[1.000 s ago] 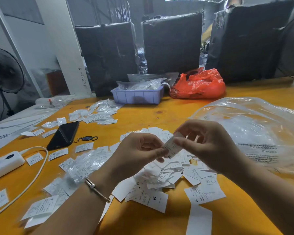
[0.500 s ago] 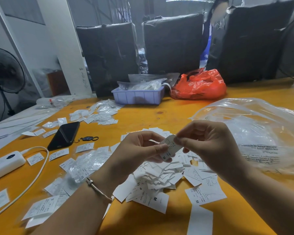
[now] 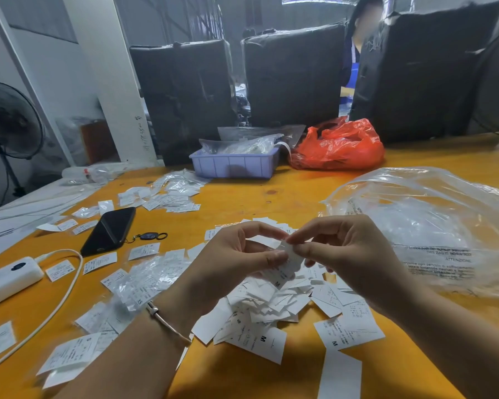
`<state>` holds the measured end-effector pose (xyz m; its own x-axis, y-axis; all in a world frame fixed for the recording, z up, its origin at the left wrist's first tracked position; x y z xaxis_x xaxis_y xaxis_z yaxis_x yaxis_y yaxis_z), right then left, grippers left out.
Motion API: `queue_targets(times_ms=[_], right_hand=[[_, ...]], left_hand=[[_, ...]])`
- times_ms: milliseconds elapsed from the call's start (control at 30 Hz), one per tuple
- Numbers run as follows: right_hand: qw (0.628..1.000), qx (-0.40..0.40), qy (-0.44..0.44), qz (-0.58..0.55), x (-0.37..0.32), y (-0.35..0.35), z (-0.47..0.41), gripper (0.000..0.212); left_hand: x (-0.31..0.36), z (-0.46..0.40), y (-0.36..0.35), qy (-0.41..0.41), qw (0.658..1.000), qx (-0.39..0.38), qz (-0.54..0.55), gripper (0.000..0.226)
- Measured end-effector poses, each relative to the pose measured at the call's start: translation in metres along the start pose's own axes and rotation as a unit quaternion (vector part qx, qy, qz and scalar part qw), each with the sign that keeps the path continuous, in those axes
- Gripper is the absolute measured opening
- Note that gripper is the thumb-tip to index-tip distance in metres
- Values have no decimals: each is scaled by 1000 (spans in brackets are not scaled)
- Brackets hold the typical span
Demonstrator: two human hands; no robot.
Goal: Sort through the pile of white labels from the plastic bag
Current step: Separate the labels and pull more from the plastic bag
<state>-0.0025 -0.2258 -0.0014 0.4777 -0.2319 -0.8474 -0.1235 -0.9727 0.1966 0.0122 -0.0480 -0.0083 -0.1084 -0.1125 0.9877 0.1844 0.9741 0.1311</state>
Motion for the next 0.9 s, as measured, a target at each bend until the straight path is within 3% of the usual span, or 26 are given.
queue_targets(times_ms=[100,233,333,433,600,733,900], right_hand=[[998,12,-39,-52,2,2,-4,18],[998,-30,-46,-22,4,-1,-4,16],[996,-66,-50,-15,2,-3,-1,4],[998,-57,-23,9,2,-1,-2,12],[998,-45,19,31,0,-1,-3,6],[999,-7,35,18,-1,3,-4,4],[997,5,63,35,-1,2,-3,10]], left_hand=[[0,0,0,-2,1000,3,-15,29],[0,0,1,-4,1000,1,-3,32],[1,0,1,-8,1000,2,-1,34],[2,1,2,-17,1000,5,-3,31],[1,0,4,-27,999,21,-16,24],[0,-2,4,-33,998,10,-50,36],[2,-5,11,-65,992,58,-90,45]])
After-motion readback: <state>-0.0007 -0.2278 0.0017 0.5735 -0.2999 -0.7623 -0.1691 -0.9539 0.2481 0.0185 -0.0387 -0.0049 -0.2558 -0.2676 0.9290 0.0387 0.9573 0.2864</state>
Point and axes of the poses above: each hand's wrist, its own z-axis away from the middle knuckle, its own y-axis out of the back of the hand, x = y × z, the point moved 3 cm from there along -z, towards the middle knuckle, and after that the axes turned 13 degrees about x, right-handed, at the moved point
